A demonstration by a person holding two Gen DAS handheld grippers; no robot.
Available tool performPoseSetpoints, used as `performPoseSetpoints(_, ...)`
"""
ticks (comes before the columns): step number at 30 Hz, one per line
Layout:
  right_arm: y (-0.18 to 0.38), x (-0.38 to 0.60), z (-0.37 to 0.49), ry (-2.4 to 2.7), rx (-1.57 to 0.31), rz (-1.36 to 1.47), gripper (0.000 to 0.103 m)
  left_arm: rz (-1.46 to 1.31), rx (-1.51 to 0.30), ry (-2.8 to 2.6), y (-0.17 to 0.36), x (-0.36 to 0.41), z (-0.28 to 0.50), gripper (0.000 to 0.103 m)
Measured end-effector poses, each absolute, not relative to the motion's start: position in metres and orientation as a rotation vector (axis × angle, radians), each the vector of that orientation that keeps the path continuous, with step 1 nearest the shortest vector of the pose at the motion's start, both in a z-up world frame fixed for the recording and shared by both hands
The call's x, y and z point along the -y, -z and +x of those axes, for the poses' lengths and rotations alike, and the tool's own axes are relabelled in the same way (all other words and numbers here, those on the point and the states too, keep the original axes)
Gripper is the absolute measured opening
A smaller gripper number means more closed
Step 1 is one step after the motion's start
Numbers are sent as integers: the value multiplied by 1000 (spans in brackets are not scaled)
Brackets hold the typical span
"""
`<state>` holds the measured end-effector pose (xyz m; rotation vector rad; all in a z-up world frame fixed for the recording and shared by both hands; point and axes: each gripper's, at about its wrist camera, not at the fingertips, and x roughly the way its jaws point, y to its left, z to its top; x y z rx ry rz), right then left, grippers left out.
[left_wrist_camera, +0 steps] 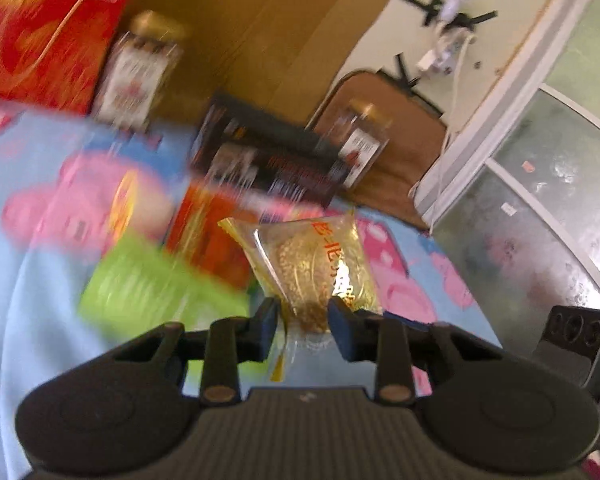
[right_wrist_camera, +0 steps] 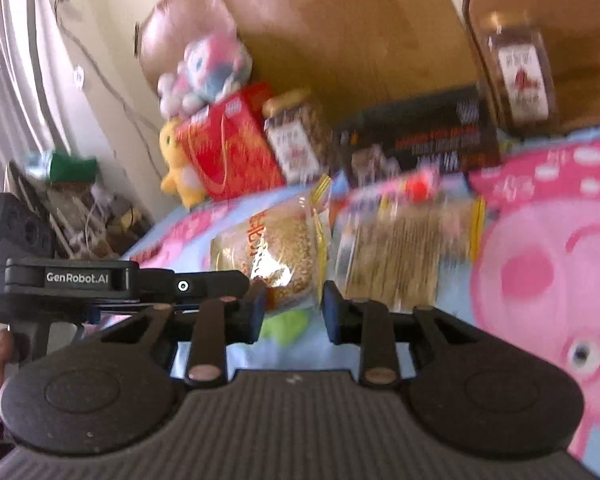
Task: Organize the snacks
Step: 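Carry the cookie bag into the silver tin and open the left gripper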
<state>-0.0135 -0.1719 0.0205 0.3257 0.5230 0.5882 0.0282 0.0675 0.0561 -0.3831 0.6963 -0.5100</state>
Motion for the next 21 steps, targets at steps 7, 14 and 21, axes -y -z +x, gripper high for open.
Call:
performPoseSetpoints(7,-61,190,82,-469,-395,305,33,-261,-563,541,-98,-16,134,30)
performPoseSetpoints(14,-54,212,186,-353,-430,282,33,-307,-650,498,-85,17,244,30)
performPoseSetpoints(21,-43,217,191,-320,-450,248,54,-270,-683,452,-68,22,258,45)
